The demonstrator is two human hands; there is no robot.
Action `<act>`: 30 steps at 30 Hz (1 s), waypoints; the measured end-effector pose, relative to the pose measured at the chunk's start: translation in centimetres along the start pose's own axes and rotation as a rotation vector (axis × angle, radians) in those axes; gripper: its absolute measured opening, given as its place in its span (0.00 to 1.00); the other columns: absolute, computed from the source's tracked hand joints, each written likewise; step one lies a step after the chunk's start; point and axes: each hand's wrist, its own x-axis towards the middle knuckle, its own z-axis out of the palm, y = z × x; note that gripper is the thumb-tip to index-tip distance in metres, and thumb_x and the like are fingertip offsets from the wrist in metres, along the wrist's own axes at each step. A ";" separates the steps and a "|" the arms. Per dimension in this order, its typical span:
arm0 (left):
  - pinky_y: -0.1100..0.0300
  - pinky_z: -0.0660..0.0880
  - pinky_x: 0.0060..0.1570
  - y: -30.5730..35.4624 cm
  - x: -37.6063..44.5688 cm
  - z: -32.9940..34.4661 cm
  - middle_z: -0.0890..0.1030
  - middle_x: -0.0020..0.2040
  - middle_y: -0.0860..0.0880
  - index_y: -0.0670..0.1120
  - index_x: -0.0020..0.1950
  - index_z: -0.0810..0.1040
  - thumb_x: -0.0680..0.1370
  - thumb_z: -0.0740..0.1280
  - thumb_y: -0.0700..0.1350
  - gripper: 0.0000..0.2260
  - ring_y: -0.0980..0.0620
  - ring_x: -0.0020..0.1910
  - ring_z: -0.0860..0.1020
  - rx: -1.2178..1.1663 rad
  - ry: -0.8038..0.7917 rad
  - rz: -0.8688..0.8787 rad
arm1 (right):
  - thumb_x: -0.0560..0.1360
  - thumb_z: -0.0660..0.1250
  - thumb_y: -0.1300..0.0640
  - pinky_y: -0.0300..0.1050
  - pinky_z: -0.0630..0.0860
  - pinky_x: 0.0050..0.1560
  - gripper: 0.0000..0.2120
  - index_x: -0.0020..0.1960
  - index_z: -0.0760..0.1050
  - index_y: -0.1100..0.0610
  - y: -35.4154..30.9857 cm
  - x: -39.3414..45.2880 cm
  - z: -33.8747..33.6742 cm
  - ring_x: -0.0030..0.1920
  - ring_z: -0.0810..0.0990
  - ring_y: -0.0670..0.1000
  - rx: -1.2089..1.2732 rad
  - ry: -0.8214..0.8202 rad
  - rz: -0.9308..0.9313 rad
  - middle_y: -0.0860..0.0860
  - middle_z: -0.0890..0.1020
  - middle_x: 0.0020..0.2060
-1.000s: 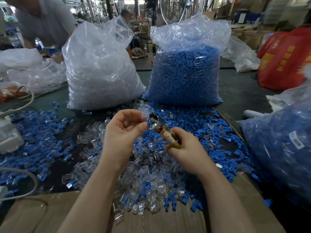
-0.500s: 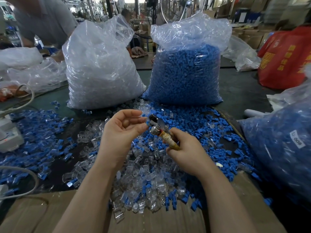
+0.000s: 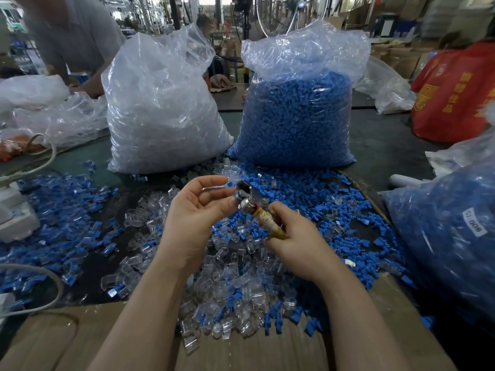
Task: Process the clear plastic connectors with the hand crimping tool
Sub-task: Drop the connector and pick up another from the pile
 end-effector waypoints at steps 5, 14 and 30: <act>0.64 0.79 0.44 -0.1 0.1 0.1 0.86 0.44 0.47 0.44 0.54 0.78 0.65 0.75 0.41 0.19 0.53 0.44 0.84 0.023 0.015 0.020 | 0.68 0.64 0.56 0.58 0.74 0.41 0.10 0.47 0.67 0.48 0.0 0.0 -0.2 0.39 0.73 0.55 -0.031 0.000 -0.004 0.50 0.74 0.38; 0.63 0.79 0.44 -0.3 0.1 0.0 0.86 0.45 0.47 0.45 0.53 0.79 0.66 0.75 0.40 0.16 0.52 0.45 0.84 0.067 0.036 0.072 | 0.69 0.64 0.60 0.50 0.69 0.36 0.11 0.43 0.67 0.46 0.0 -0.2 -0.2 0.37 0.72 0.51 -0.120 0.059 -0.025 0.47 0.73 0.34; 0.65 0.79 0.44 0.5 0.6 -1.6 0.85 0.44 0.48 0.45 0.54 0.82 0.66 0.72 0.39 0.16 0.55 0.43 0.84 -0.052 0.133 -0.098 | 0.67 0.63 0.55 0.45 0.63 0.28 0.08 0.40 0.64 0.44 -0.2 -0.1 0.2 0.32 0.71 0.46 -0.277 0.189 -0.033 0.46 0.73 0.30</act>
